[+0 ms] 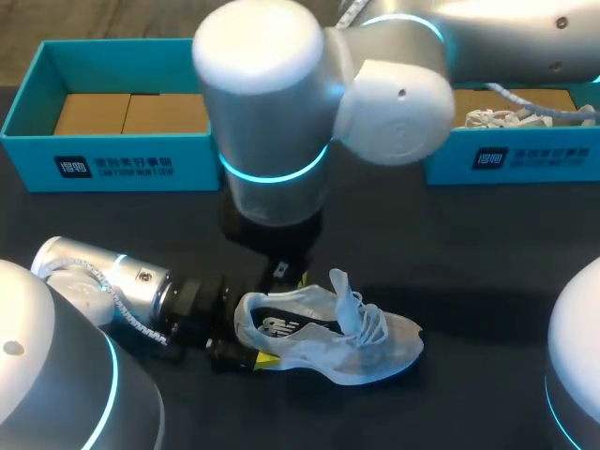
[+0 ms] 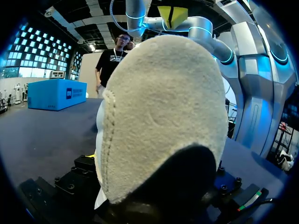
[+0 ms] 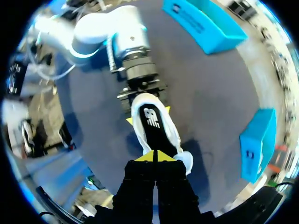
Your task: Take the shoe out of the shoebox, open the shoe tongue, remove and reinsert the insole, then place the shoe into the shoebox
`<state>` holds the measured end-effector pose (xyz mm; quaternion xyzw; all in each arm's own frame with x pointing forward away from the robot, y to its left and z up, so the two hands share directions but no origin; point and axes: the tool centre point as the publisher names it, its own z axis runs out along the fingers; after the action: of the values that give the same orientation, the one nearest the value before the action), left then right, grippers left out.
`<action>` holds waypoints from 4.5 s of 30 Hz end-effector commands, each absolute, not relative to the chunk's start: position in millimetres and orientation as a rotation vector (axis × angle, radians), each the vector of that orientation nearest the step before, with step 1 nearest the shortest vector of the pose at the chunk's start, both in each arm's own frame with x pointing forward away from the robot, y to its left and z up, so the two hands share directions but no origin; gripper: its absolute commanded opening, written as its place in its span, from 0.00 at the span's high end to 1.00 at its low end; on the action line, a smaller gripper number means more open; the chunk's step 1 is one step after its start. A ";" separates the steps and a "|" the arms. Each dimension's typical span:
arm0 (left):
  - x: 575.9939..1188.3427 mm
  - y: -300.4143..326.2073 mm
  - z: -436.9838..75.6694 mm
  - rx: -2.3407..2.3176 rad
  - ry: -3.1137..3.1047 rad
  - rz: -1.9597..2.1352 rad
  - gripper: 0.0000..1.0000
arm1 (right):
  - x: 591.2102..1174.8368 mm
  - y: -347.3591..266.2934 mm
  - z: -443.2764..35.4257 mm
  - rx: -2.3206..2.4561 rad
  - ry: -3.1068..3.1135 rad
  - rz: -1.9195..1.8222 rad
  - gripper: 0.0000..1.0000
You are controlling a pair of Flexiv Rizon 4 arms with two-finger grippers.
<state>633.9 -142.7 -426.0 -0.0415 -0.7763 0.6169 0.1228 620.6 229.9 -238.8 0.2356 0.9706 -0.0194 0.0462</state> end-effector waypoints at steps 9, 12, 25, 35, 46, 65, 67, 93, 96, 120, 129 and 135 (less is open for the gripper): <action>633.2 -140.5 -428.5 -0.119 -2.268 1.798 1.00 | 615.4 240.6 -247.9 0.279 3.054 -0.080 1.00; 633.2 -140.5 -428.5 -0.119 -2.268 1.798 1.00 | 615.4 240.6 -247.9 0.279 3.054 -0.080 1.00; 633.2 -140.5 -428.5 -0.119 -2.268 1.798 1.00 | 627.4 246.6 -290.5 0.078 3.050 -0.126 1.00; 633.2 -140.5 -428.5 -0.119 -2.268 1.798 1.00 | 642.1 236.5 -324.4 -0.064 3.076 -0.120 1.00; 633.2 -140.5 -428.5 -0.119 -2.268 1.798 1.00 | 648.2 220.9 -352.9 -0.125 3.084 -0.084 1.00; 633.2 -140.5 -428.5 -0.119 -2.268 1.798 1.00 | 643.4 195.9 -384.1 0.005 3.076 -0.049 1.00; 633.2 -140.5 -428.5 -0.119 -2.268 1.798 1.00 | 642.8 191.4 -385.3 0.029 3.070 -0.044 1.00; 633.2 -140.5 -428.5 -0.119 -2.268 1.798 1.00 | 658.8 178.5 -399.1 0.089 3.057 0.011 0.72; 633.2 -140.5 -428.5 -0.119 -2.268 1.798 1.00 | 657.7 178.8 -405.0 0.104 3.072 0.022 0.73; 633.2 -140.5 -428.5 -0.119 -2.268 1.798 1.00 | 634.6 189.8 -437.9 0.179 3.235 -0.012 0.72; 633.2 -140.5 -428.5 -0.119 -2.268 1.798 1.00 | 609.6 190.3 -449.7 0.190 3.311 -0.029 0.94; 633.2 -140.5 -428.5 -0.119 -2.268 1.798 1.00 | 597.7 184.9 -440.1 0.267 3.291 0.071 1.00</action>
<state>633.2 -142.2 -426.4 -0.0424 -0.7763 0.6168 0.1230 618.7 188.7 -411.3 0.0763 0.9930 0.0011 -0.0897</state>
